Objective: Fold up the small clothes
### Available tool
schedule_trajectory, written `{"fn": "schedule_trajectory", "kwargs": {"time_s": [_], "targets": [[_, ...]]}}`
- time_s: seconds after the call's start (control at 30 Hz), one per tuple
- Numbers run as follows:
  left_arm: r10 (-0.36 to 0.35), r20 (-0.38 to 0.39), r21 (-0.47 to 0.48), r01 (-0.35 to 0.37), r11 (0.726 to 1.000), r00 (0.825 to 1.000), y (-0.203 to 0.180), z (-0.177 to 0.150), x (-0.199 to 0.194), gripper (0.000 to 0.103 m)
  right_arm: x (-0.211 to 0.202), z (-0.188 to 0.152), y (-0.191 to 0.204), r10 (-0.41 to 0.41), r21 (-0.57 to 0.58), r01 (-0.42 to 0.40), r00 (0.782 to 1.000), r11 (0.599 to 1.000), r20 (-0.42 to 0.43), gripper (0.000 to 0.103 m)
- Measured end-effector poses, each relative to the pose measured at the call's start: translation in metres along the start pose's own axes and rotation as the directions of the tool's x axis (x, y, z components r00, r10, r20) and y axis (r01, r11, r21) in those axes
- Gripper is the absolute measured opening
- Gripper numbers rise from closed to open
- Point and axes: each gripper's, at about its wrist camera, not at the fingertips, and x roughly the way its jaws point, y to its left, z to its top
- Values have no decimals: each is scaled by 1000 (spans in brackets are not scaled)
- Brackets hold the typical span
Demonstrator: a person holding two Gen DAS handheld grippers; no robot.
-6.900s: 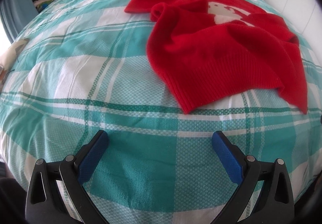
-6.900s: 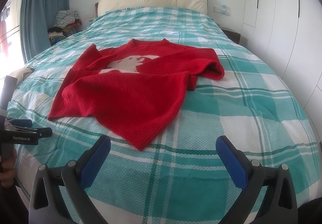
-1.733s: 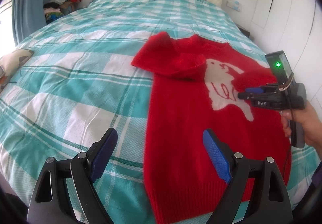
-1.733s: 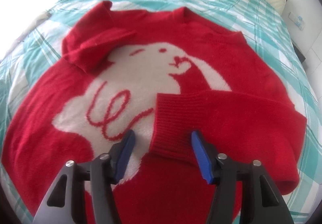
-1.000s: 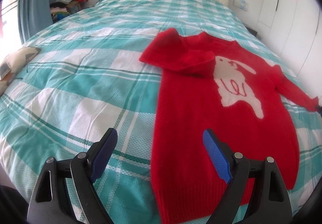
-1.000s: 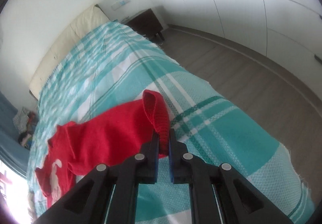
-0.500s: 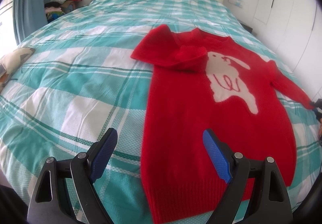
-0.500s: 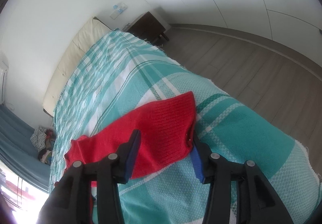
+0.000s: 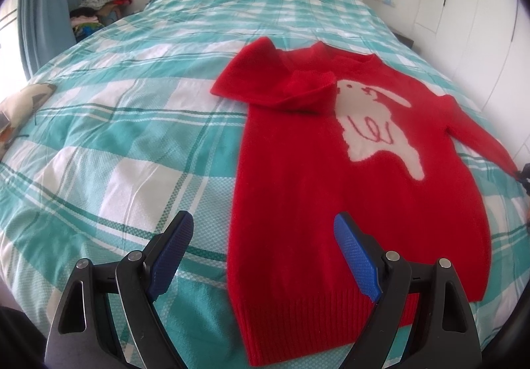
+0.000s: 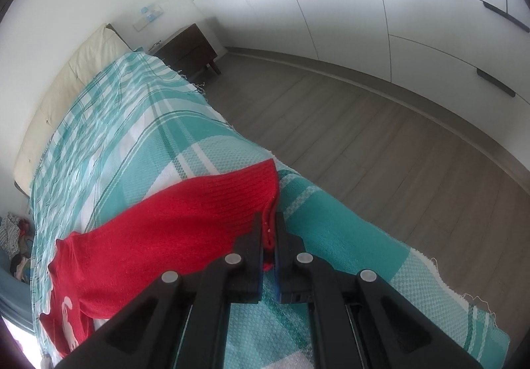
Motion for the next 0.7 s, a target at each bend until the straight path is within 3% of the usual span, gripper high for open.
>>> {"fn": "schedule_trajectory", "kwargs": {"time_s": [0.33, 0.43, 0.47, 0.5, 0.6, 0.7], "targets": [[-3, 9, -20, 3, 1000, 1000, 6, 0, -1, 88, -7, -3, 4, -62, -30, 62, 998, 998, 9, 5], [-21, 25, -46, 23, 999, 999, 12, 2, -6, 88, -21, -3, -9, -76, 7, 76, 996, 997, 38, 35], [-25, 34, -52, 27, 998, 999, 13, 3, -9, 88, -27, -3, -17, -73, 43, 70, 996, 997, 50, 49], [-30, 42, -54, 32, 998, 999, 15, 4, -13, 88, -35, -3, -26, -76, 81, 71, 995, 994, 67, 54], [-59, 36, -40, 61, 997, 998, 22, 20, -32, 88, -63, 0, -42, -128, 165, 103, 980, 981, 150, 54], [-158, 80, -31, 161, 987, 984, 35, 57, -67, 91, -99, -1, -33, -112, 141, 77, 959, 987, 261, 54]]}}
